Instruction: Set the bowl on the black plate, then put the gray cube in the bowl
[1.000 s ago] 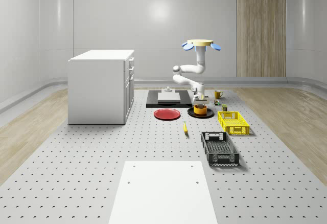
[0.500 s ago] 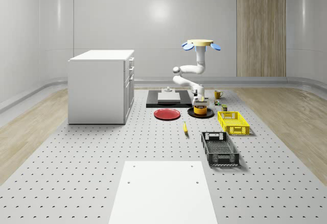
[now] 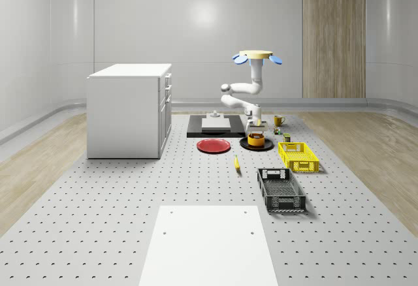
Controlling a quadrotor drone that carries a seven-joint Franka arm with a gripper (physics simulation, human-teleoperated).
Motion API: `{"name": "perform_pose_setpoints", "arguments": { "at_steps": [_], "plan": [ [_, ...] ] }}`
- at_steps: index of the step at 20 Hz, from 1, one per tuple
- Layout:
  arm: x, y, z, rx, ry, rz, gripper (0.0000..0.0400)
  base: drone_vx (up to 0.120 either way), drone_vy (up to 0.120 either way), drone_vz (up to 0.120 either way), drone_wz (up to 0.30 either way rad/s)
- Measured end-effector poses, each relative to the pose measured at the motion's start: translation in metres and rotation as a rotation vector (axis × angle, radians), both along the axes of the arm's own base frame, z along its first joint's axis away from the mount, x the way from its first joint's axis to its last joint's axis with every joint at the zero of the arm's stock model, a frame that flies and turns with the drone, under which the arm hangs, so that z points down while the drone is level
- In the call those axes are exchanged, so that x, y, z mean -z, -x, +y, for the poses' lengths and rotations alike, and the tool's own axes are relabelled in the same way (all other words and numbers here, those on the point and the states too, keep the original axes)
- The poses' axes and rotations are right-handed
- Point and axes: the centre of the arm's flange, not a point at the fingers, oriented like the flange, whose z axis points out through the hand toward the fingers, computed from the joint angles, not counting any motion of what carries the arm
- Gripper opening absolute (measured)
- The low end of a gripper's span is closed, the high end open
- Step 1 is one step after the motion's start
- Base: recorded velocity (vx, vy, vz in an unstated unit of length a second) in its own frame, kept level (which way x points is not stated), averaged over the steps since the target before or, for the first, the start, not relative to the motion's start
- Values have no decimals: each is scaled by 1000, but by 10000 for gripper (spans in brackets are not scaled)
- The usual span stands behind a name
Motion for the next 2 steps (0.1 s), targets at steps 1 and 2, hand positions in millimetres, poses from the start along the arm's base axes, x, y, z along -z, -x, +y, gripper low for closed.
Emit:
{"name": "perform_pose_setpoints", "arguments": {
  "at_steps": [1,2],
  "plan": [
    [2,0,0,0,0,0,398,0,0,0,0],
    [3,0,0,0,0,0,398,0,0,0,0]
  ]
}}
